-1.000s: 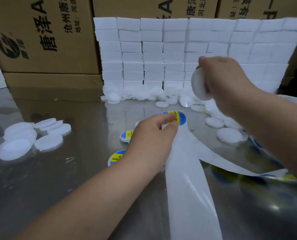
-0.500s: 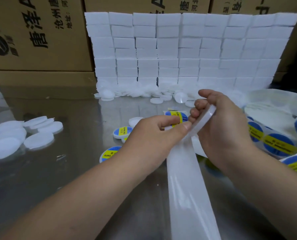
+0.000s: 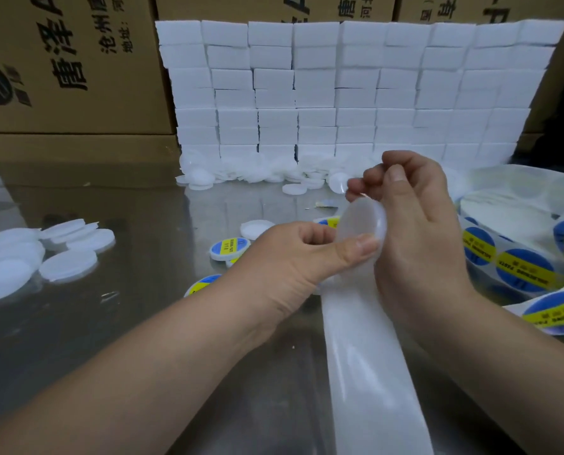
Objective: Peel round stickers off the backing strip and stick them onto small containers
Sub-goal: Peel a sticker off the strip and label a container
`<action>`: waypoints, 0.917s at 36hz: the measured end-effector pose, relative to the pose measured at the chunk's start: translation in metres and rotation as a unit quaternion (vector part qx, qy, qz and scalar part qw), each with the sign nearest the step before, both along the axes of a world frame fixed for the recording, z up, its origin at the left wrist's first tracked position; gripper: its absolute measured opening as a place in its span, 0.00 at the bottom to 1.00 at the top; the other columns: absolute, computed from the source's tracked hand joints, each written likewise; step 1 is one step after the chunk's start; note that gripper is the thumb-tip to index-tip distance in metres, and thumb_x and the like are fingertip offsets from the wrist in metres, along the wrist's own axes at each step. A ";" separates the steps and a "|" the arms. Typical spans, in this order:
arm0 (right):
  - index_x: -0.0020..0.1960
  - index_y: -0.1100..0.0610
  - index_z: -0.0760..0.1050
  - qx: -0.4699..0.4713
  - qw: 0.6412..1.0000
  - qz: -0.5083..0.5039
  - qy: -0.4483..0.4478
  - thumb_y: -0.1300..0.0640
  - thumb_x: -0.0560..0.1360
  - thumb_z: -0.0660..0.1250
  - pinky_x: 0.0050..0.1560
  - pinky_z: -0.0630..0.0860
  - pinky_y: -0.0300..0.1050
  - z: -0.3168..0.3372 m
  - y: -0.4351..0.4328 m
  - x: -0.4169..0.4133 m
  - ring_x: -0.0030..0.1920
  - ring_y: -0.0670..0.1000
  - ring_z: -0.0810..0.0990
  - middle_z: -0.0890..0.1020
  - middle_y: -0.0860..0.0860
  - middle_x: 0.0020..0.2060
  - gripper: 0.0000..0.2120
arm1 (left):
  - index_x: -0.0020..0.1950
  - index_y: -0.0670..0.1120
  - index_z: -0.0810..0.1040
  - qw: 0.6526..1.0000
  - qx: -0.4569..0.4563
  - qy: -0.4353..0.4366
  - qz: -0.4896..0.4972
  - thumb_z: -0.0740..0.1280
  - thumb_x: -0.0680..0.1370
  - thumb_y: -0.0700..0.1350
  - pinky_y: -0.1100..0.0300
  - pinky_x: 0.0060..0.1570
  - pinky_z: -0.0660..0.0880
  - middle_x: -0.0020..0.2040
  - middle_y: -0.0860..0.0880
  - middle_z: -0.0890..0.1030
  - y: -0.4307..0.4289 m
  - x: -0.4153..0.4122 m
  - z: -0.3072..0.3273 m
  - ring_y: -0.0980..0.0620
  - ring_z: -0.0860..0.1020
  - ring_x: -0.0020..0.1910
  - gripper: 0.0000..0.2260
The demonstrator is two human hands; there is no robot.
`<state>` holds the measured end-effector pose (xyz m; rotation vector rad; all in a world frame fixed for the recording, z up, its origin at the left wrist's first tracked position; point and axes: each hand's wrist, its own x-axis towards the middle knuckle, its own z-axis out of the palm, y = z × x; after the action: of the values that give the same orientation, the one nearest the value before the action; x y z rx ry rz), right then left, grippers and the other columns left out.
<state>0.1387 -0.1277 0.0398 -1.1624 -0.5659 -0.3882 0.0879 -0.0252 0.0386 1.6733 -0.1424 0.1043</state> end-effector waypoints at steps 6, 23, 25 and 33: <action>0.43 0.45 0.68 -0.099 0.991 -0.090 -0.003 0.46 0.71 0.55 0.51 0.75 0.44 -0.008 0.001 0.003 0.44 0.41 0.77 0.77 0.41 0.39 0.05 | 0.48 0.44 0.81 0.995 -0.072 -0.009 0.071 0.75 0.67 0.43 0.55 0.43 0.80 0.43 0.46 0.85 -0.002 0.003 -0.001 0.47 0.83 0.42 0.12; 0.40 0.59 0.79 -0.199 0.966 0.094 0.133 0.69 0.71 0.59 0.32 0.75 0.40 0.000 -0.003 -0.007 0.31 0.48 0.79 0.82 0.51 0.31 0.11 | 0.41 0.47 0.79 0.959 -0.198 -0.070 0.191 0.68 0.73 0.40 0.60 0.43 0.78 0.39 0.49 0.83 0.015 0.016 0.002 0.51 0.82 0.41 0.03; 0.39 0.57 0.79 -0.209 0.967 0.065 0.129 0.69 0.70 0.59 0.31 0.74 0.39 0.000 -0.005 -0.004 0.29 0.46 0.78 0.81 0.47 0.29 0.12 | 0.41 0.49 0.77 0.941 -0.206 -0.091 0.252 0.64 0.74 0.37 0.64 0.39 0.77 0.41 0.50 0.81 0.021 0.018 0.004 0.52 0.81 0.41 0.07; 0.41 0.54 0.80 -0.232 0.965 0.062 0.103 0.68 0.69 0.59 0.29 0.75 0.36 -0.005 -0.002 -0.003 0.30 0.45 0.80 0.83 0.46 0.31 0.14 | 0.68 0.66 0.63 0.930 0.081 -0.168 0.315 0.58 0.74 0.38 0.73 0.31 0.72 0.43 0.65 0.75 0.024 0.013 0.001 0.65 0.75 0.30 0.29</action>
<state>0.1357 -0.1301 0.0344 -1.5862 -0.5579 -0.0208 0.1010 -0.0017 0.0393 1.8002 0.1414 0.8878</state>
